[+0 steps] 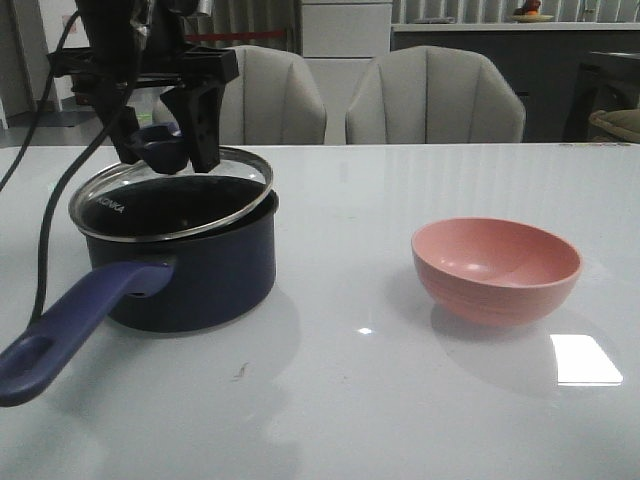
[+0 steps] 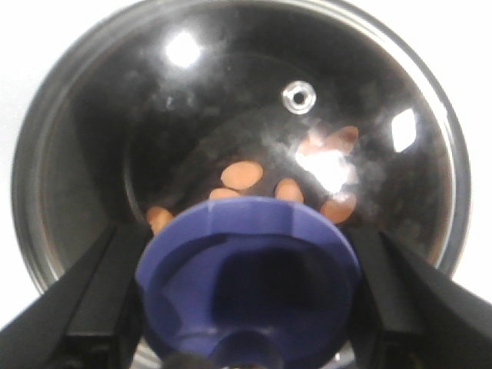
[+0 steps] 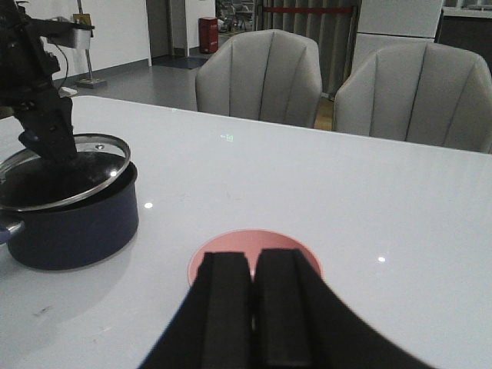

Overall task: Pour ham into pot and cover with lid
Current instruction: 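Lower the glass lid onto the saucepan with the left gripper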

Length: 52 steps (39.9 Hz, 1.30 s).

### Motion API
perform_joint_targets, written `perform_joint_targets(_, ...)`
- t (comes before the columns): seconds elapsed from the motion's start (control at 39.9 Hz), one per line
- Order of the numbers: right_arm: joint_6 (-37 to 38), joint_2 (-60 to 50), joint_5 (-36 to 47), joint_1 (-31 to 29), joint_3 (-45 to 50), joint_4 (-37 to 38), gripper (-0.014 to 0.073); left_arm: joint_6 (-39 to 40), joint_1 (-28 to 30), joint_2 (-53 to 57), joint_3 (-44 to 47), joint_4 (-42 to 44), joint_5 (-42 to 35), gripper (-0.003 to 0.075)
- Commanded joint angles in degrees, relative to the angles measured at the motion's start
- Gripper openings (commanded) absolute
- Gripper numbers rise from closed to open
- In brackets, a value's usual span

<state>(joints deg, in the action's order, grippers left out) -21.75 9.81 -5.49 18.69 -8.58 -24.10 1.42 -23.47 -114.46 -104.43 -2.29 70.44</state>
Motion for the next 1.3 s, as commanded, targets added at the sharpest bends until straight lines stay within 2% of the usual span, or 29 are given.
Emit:
perform_joint_targets(0.0,-0.43,0.43,4.0,0.15,-1.61,-0.02,0.0145,0.12,-0.57,2.34,-1.42,0.04,-0.08,0.0362)
perform_joint_targets(0.1,-0.43,0.43,4.0,0.15,-1.61,-0.02,0.0145,0.12,-0.57,1.62,-1.42,0.04,-0.08,0.041)
perform_joint_targets(0.25,-0.43,0.43,4.0,0.15,-1.61,-0.02,0.0145,0.12,-0.57,1.26,-1.42,0.04,-0.3,0.0548)
perform_joint_targets(0.38,-0.43,0.43,4.0,0.15,-1.61,-0.02,0.0145,0.12,-0.57,1.26,-1.57,0.41,-0.17,0.0609)
perform_joint_targets(0.63,-0.43,0.43,4.0,0.15,-1.61,-0.02,0.0145,0.12,-0.57,2.03,-3.84,0.64,2.26,0.0606)
perform_joint_targets(0.9,-0.43,0.43,4.0,0.15,-1.61,-0.02,0.0145,0.12,-0.46,9.84,-2.53,0.76,1.68,0.0606)
perform_joint_targets(1.13,-0.43,0.43,4.0,0.15,-1.61,-0.02,0.0145,0.12,-0.46,22.17,7.83,1.69,-4.9,0.0606)
perform_joint_targets(1.28,-0.43,0.43,4.0,0.15,-1.61,-0.02,0.0145,0.12,-0.46,33.62,18.22,2.29,-10.02,0.0606)
